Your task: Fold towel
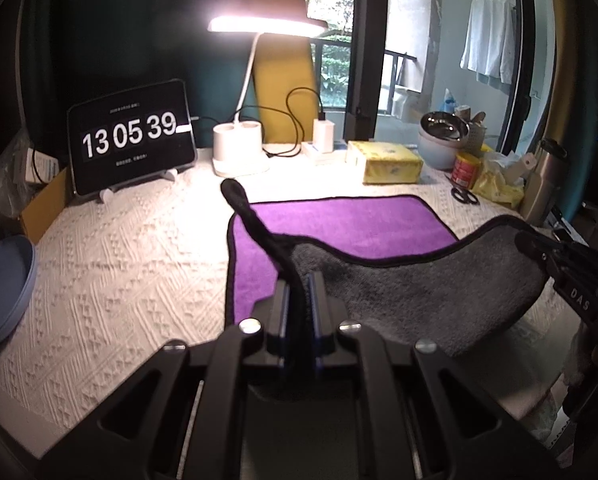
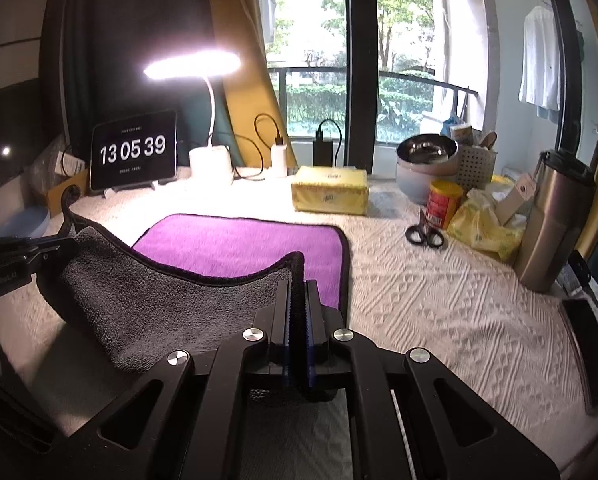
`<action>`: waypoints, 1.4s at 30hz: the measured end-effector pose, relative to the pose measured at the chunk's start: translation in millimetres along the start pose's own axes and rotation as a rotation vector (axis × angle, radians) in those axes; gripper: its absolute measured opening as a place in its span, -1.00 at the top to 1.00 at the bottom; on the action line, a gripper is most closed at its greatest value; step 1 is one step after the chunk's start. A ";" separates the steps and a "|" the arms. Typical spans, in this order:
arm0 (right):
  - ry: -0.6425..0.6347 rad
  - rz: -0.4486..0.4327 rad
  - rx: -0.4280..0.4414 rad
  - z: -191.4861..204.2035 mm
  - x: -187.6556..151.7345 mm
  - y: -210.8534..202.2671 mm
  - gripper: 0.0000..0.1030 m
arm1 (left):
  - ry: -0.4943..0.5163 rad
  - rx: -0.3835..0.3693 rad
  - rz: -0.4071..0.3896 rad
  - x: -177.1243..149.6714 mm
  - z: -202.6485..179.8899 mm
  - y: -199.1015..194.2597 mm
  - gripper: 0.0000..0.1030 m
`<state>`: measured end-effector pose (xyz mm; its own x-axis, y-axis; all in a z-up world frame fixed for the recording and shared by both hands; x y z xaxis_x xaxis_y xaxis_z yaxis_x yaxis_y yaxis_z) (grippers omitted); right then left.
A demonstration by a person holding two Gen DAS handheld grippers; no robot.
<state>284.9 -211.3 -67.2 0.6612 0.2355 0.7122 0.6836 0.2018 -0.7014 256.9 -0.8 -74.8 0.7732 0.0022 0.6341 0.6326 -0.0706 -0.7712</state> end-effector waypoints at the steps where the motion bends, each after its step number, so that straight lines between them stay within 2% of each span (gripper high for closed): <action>1: -0.003 -0.005 0.002 -1.0 3.0 0.7 0.87 | -0.001 0.003 -0.003 2.1 -0.1 0.3 0.82; 11: -0.013 -0.041 0.011 -9.8 33.4 13.7 0.87 | 0.005 0.032 -0.031 31.5 0.6 11.0 0.82; 23: -0.009 -0.049 -0.023 -26.0 65.3 43.4 0.87 | 0.038 0.057 -0.065 66.4 1.5 34.4 0.82; 33: -0.013 -0.012 -0.051 -28.0 86.4 79.7 0.87 | 0.028 0.069 -0.064 93.4 15.8 70.7 0.82; 42: 0.024 0.050 -0.074 -35.4 99.3 116.3 0.87 | 0.014 0.074 -0.031 108.1 30.5 110.6 0.82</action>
<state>441.0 -198.1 -77.0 0.7019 0.2205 0.6773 0.6698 0.1193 -0.7329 411.8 22.0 -93.3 0.7527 -0.0111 0.6583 0.6583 0.0034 -0.7527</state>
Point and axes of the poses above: each gripper's, at about its wrist camera, not at the fingertips, and y roughly the way its jaws point, z to its left, x to its top, the point moved 7 cm from there along y, roughly the way its jaws point, and after that the axes turned 14 degrees about z, right-handed, at the moved point
